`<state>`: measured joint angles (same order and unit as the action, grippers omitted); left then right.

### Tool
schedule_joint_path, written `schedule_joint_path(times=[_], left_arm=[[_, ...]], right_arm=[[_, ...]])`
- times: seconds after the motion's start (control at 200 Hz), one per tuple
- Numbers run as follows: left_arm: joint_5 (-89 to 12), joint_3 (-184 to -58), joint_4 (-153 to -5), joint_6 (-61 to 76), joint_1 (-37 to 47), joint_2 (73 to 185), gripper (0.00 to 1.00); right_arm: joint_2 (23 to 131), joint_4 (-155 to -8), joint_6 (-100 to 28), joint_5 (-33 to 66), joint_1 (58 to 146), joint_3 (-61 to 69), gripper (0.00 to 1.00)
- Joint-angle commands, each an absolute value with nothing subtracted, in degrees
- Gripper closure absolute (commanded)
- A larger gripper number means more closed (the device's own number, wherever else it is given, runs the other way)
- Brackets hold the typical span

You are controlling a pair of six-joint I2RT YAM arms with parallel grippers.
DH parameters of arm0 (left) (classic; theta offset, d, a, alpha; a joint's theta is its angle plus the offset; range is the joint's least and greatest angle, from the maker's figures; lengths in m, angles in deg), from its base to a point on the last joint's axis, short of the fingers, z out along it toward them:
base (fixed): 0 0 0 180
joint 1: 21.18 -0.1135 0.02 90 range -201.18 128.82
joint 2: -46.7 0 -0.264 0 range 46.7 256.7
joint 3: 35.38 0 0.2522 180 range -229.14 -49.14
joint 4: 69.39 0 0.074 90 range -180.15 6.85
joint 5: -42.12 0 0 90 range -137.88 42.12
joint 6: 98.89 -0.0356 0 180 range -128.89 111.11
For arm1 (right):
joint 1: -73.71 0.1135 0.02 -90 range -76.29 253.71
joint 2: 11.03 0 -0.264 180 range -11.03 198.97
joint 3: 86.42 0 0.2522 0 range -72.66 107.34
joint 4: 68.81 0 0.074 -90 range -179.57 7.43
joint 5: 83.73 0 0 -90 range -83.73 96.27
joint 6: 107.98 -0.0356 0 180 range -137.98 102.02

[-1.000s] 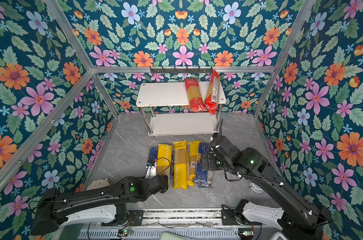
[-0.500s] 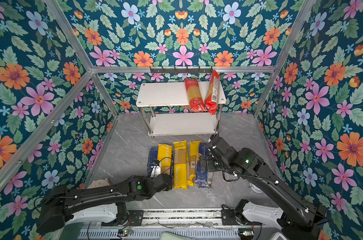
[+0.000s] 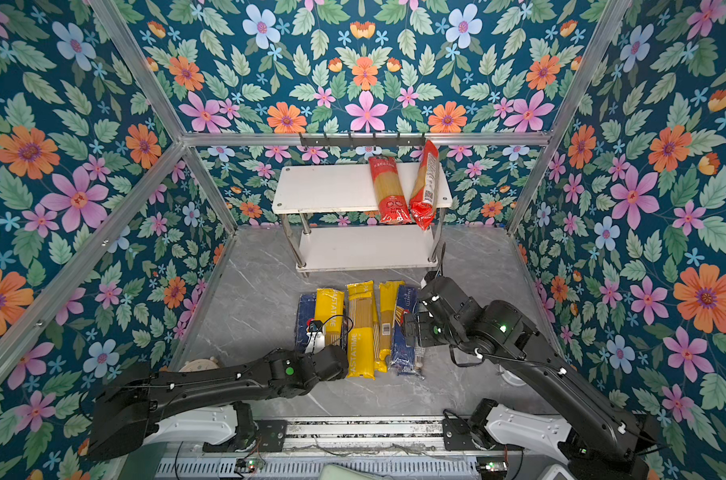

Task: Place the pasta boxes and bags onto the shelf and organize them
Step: 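Close the left gripper on the yellow Pastatime spaghetti bag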

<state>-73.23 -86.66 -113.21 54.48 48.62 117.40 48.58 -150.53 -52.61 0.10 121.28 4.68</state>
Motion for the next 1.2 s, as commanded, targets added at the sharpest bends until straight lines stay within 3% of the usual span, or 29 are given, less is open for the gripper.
schedule_joint_path(times=[0.0, 0.3, 0.495, 0.715, 1.195], left_arm=[[-71.8, -86.6, -111.1, 54.0, 48.3, 118.0, 0.12], [-70.3, -86.8, -108.1, 52.4, 48.1, 120.0, 0.4], [-69.8, -87.2, -108.1, 51.8, 47.8, 120.7, 0.79], [-70.4, -88.3, -111.2, 52.0, 47.7, 119.0, 1.0], [-76.8, -93.6, -116.2, 47.7, 47.8, 112.2, 1.0]], right_arm=[[48.2, -151.8, -52.5, -0.8, 121.3, 4.6, 0.01], [47.0, -153.1, -51.9, -1.8, 121.3, 4.6, 0.01], [46.2, -154.1, -51.7, -2.2, 121.2, 4.8, 0.01], [46.1, -154.7, -51.0, -2.3, 121.3, 5.4, 0.01], [48.4, -153.4, -47.7, 0.3, 119.5, 7.8, 0.01]])
